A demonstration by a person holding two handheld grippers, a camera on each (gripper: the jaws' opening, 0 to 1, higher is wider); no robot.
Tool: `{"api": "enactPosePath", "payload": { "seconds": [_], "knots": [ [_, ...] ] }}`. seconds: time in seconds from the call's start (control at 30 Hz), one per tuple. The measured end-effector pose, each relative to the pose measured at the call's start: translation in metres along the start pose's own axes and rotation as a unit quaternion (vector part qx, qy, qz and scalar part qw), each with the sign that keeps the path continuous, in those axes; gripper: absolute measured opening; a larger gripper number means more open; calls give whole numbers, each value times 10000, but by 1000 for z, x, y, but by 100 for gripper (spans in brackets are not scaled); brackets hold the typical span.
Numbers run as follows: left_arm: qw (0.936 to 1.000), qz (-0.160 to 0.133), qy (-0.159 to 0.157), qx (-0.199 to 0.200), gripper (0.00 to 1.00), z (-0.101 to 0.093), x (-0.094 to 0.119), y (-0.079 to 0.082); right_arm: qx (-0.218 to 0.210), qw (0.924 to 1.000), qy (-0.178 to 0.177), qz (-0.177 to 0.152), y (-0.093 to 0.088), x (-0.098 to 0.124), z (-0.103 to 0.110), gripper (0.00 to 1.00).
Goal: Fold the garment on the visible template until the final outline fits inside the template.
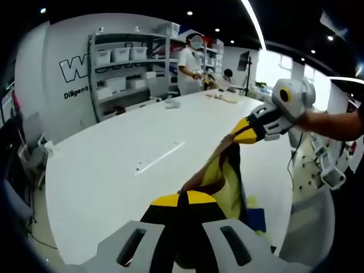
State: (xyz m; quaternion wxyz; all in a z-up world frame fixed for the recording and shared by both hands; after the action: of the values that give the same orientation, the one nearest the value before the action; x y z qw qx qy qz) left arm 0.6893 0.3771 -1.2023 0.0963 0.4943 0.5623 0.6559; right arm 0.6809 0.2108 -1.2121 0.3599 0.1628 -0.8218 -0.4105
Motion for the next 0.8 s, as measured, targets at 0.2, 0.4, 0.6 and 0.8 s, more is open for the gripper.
{"api": "enactPosePath", "payload": {
  "seconds": [0.2,0.4,0.6,0.8],
  "knots": [
    [9999,90,111,48,0,14,-17,0,-68,9998,-132,157,-12,-18,-7,0],
    [9994,232,265,76,0,28,-35,-5,-48,9991,-250,351,-24,-36,-15,0],
    [9987,324,348,174,0,39,-48,-9,-115,9981,-317,521,-34,-52,-20,0],
    [9982,429,380,156,0,44,-58,-12,-120,9971,-347,660,-45,-64,-23,0]
  ]
}}
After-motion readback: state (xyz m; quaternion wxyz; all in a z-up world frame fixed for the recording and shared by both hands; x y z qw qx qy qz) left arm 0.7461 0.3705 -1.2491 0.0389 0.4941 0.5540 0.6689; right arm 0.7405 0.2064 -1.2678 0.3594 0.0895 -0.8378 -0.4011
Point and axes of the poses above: the point that each gripper's makers call its tool centre point, and the gripper's own axes: x roughly backward along the fingers, z roughly to its left, y roughly out of its top, the point moved 3 cm from there along x, roughly backward along the fingers, and after that the axes turned 5 degrees about x, right-handed, at the moved point
